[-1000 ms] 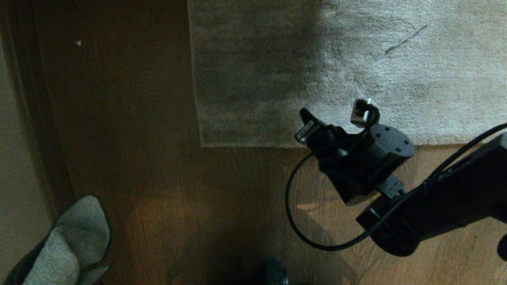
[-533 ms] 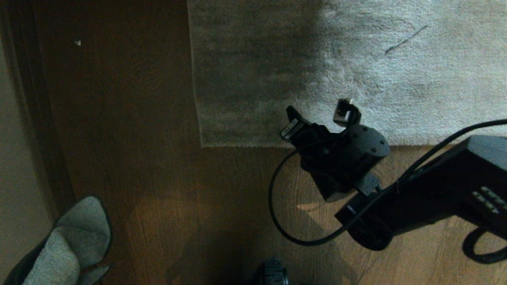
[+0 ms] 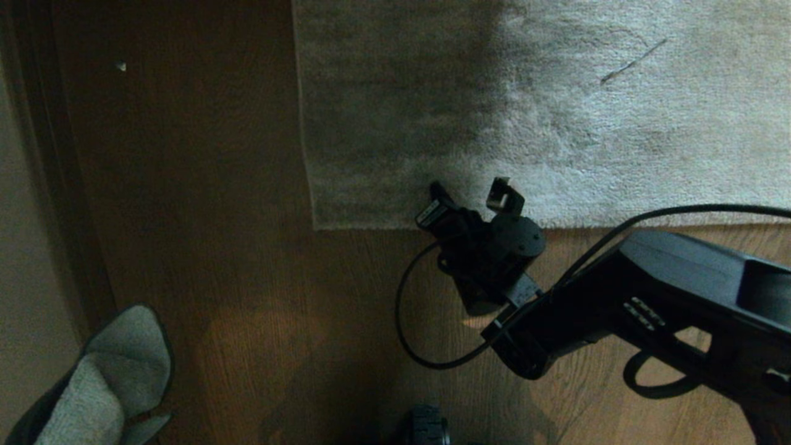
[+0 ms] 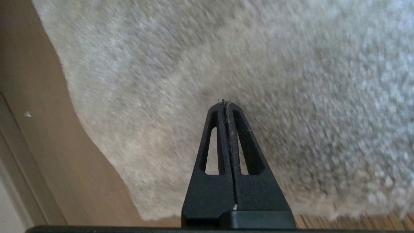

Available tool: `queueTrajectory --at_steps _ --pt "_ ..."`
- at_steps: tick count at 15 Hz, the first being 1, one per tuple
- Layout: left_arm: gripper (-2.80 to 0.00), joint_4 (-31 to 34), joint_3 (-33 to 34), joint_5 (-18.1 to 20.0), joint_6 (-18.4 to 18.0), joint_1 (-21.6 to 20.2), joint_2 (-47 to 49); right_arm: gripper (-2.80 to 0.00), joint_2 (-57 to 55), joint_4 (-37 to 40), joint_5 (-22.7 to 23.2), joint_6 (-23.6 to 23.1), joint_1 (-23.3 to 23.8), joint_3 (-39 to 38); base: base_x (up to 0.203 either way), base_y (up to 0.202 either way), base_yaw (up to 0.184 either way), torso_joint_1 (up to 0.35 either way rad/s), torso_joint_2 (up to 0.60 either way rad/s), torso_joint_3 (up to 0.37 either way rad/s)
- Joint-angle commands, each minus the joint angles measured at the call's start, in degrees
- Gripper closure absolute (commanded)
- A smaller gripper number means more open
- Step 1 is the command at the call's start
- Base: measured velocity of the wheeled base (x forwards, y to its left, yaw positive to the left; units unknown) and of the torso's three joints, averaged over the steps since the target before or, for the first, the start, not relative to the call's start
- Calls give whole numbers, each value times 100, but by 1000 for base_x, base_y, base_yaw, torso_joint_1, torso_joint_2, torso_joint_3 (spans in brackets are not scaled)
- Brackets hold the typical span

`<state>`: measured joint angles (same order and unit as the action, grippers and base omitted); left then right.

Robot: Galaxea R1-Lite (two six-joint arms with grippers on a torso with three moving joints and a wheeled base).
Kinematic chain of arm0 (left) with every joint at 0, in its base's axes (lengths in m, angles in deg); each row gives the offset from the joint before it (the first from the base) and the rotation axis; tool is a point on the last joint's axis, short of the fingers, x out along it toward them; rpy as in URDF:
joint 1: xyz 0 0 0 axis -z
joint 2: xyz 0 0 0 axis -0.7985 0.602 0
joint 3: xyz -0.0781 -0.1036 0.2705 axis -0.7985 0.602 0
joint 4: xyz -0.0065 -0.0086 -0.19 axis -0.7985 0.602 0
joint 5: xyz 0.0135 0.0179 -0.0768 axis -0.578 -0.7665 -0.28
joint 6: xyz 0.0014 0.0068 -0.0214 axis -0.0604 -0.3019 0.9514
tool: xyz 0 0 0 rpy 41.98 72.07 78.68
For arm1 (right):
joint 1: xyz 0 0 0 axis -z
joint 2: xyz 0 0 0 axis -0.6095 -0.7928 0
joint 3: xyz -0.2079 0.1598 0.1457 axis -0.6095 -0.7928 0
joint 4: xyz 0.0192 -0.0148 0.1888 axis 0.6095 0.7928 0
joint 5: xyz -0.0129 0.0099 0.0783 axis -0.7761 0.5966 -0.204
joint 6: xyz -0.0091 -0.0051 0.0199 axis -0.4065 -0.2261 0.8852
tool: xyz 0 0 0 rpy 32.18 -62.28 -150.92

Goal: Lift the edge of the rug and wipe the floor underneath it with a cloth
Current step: Lay down the carpet

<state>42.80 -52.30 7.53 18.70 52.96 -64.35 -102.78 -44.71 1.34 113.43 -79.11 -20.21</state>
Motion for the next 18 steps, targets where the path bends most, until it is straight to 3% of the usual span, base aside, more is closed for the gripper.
queueTrajectory --at_steps 1,5,11,18 --pt "0 -3 -1 -3 0 2 -2 0 -89 -278 -14 3 -1 -2 0 0 0 0 0 0" --pt "0 -3 -1 -3 0 -3 -2 0 368 -278 4 -51 -10 -348 0 0 0 0 0 0" --pt "0 -3 7 -3 0 2 -2 0 954 -278 -35 -66 -107 -2027 0 0 0 0 0 0" --pt "0 -3 -1 -3 0 2 -2 0 642 -278 -155 4 41 -2052 0 0 0 0 0 0"
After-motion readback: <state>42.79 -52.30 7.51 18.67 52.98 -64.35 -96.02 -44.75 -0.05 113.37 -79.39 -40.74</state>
